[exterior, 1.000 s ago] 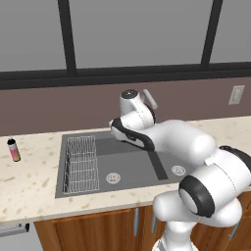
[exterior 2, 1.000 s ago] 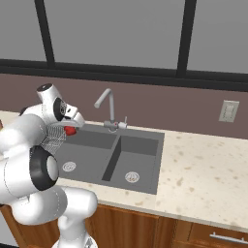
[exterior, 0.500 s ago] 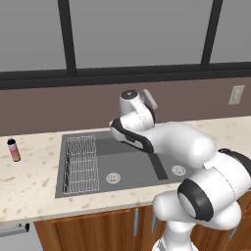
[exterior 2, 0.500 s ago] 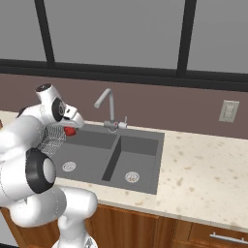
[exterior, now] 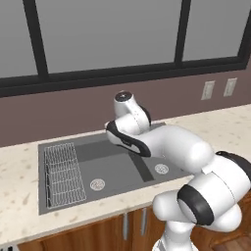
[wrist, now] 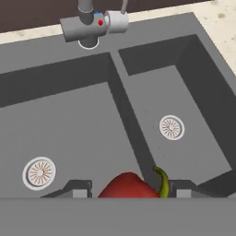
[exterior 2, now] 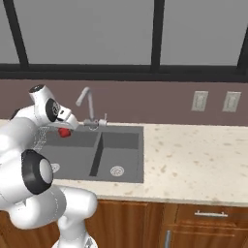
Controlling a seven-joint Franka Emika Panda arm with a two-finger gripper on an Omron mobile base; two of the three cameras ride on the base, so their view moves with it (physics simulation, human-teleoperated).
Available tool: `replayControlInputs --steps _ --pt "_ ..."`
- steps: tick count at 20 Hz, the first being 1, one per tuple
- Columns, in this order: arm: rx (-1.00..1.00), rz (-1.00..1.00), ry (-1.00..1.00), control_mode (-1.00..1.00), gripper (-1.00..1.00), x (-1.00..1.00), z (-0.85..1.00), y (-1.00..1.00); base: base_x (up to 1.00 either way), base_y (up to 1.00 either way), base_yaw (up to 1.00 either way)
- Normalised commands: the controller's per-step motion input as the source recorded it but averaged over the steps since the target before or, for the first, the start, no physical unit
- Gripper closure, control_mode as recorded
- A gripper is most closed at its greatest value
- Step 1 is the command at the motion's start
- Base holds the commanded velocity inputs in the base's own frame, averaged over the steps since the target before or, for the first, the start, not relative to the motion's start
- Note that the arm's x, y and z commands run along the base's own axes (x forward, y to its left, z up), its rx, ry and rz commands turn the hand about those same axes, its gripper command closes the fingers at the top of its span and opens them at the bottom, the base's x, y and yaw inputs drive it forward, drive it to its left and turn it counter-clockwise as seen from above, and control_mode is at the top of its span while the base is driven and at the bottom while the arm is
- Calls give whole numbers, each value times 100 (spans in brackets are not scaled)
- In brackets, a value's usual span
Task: Turn on the sink faucet. Then move the bell pepper from the counter to the sink. Turn off the sink. Move the vegetable from the sink to the pot next to the stove. Finally move the pot to the rear right burner.
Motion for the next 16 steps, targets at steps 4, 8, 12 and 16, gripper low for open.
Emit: replayControlInputs --steps 4,8,12,16 --pt "0 0 0 100 100 0 0 0 -9 -10 -45" --pt "0 0 0 100 100 0 0 0 -14 -20 -45" --pt "0 0 0 100 100 0 0 0 -9 -19 -43" --pt "0 0 0 100 100 0 0 0 -3 -21 -43"
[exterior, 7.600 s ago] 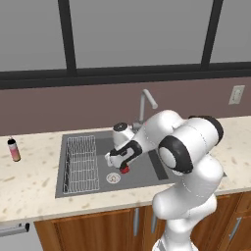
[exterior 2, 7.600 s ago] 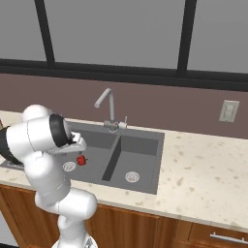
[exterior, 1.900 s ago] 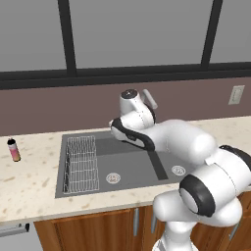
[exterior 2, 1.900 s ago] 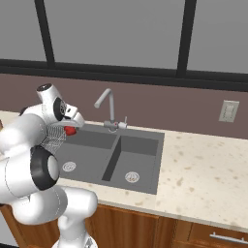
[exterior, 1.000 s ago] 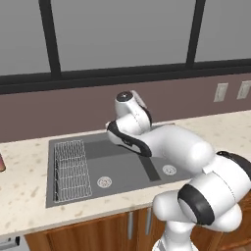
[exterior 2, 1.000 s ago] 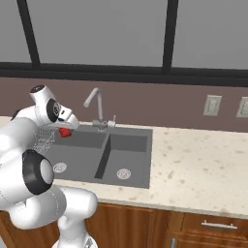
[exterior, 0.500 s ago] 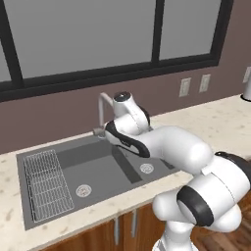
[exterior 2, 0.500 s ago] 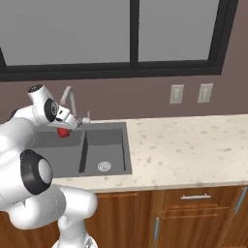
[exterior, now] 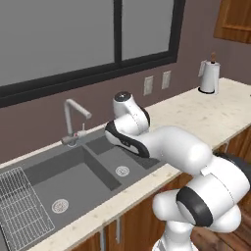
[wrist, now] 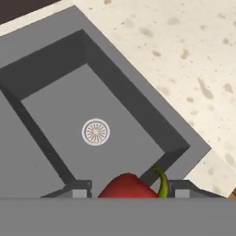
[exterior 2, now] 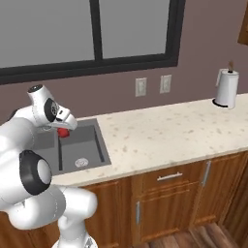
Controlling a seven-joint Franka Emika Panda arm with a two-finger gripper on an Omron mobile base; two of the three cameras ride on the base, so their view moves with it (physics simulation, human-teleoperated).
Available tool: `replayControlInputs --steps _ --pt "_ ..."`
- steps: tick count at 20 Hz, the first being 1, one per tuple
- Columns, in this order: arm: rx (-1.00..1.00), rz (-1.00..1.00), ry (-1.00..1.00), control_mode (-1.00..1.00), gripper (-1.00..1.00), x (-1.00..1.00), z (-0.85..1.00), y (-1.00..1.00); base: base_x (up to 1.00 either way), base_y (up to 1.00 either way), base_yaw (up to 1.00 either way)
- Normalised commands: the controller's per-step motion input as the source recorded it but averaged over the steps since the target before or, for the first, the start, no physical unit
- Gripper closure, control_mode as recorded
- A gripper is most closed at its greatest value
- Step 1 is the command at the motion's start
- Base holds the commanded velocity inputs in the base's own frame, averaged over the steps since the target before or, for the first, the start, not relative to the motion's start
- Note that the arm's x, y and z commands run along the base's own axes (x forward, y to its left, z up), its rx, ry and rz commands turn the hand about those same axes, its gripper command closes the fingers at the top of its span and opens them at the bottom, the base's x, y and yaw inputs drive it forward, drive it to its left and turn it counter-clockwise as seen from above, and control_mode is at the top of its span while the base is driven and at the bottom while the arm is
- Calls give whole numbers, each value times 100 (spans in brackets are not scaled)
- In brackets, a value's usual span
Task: Turn on the sink faucet. Then move the bell pepper from the counter to the sink. Turn off the sink. Move the vegetable from the sink to the pot next to the stove. Finally move the pot to the rear right burner.
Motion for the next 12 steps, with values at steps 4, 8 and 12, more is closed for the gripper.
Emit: replayControlInputs --steps 4,8,12 --pt "0 0 0 100 100 0 0 0 0 -21 -45" --pt "0 0 0 100 100 0 0 0 0 -20 -45" --pt "0 0 0 100 100 0 0 0 0 -21 -47"
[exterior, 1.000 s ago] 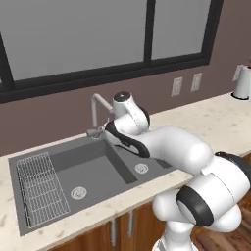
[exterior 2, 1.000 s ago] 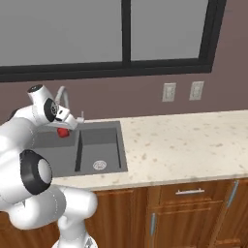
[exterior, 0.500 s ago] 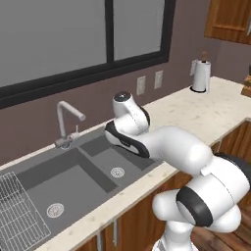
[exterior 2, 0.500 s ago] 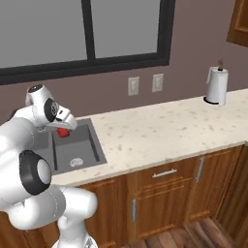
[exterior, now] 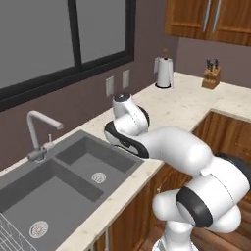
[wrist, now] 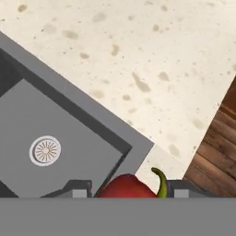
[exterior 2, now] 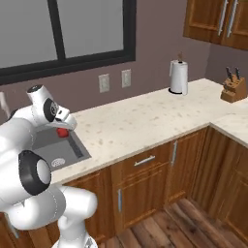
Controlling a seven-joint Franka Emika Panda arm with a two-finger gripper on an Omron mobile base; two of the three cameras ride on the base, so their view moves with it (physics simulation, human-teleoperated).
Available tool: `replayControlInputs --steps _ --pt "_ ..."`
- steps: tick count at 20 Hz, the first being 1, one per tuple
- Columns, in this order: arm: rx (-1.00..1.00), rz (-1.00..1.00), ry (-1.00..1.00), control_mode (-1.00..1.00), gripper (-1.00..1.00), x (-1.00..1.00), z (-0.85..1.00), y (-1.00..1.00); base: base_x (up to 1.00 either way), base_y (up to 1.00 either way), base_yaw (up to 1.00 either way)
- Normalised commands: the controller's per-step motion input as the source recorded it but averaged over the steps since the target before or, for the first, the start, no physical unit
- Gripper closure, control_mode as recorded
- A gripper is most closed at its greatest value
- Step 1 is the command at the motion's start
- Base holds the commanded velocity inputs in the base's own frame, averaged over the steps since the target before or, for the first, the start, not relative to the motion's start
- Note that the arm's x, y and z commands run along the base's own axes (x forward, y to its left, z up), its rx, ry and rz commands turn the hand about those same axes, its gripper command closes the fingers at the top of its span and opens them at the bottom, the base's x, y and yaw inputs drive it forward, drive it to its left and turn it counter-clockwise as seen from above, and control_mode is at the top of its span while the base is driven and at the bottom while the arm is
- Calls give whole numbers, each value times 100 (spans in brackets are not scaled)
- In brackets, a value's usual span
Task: Turn on the sink faucet. Then move the bell pepper from the counter to the sink. Turn off the sink. Move the vegetable from the sink to the pot next to the stove. Finally move the pot to the rear right burner.
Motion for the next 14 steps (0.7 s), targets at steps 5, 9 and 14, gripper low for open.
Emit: replayControlInputs --steps 5,9,14 --pt "0 0 0 100 100 0 0 0 0 -21 -48" --pt "0 0 0 100 100 0 0 0 3 -25 -48" --pt "0 0 0 100 100 0 0 0 6 -28 -47"
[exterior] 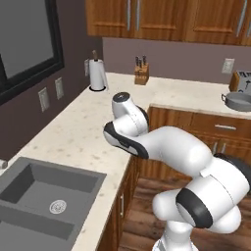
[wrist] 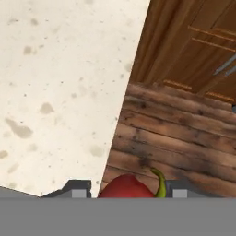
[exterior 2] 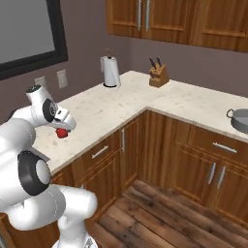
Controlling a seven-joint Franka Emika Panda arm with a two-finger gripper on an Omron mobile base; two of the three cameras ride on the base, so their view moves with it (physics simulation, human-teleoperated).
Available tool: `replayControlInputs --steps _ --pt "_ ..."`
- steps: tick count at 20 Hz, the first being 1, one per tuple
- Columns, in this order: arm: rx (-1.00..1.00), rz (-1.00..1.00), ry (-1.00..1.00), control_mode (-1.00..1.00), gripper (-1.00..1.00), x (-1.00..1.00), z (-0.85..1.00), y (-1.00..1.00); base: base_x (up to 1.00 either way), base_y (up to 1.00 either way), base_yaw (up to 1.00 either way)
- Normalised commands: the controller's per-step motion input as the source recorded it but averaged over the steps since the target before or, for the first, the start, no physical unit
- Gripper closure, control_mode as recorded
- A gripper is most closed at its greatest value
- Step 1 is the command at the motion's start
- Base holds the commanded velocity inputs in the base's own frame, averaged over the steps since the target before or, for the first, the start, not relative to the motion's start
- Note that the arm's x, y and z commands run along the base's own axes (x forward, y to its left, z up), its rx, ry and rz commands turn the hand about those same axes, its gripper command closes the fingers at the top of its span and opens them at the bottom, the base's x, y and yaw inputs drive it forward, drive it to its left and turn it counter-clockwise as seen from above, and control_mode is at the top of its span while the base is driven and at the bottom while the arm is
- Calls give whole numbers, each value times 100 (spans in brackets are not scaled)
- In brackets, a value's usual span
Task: Turn on the sink faucet. Then move the bell pepper from the counter to the sink. Turn off the sink. Move the vegetable from the sink to the pot next to the stove. Finally move the pot to the rear right burner.
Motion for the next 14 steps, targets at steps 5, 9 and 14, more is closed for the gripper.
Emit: replayControlInputs --steps 5,9,14 --pt "0 0 0 100 100 0 0 0 17 -38 -42" --pt "0 0 0 100 100 0 0 0 30 -58 -30" --pt "0 0 0 100 100 0 0 0 35 -65 -22"
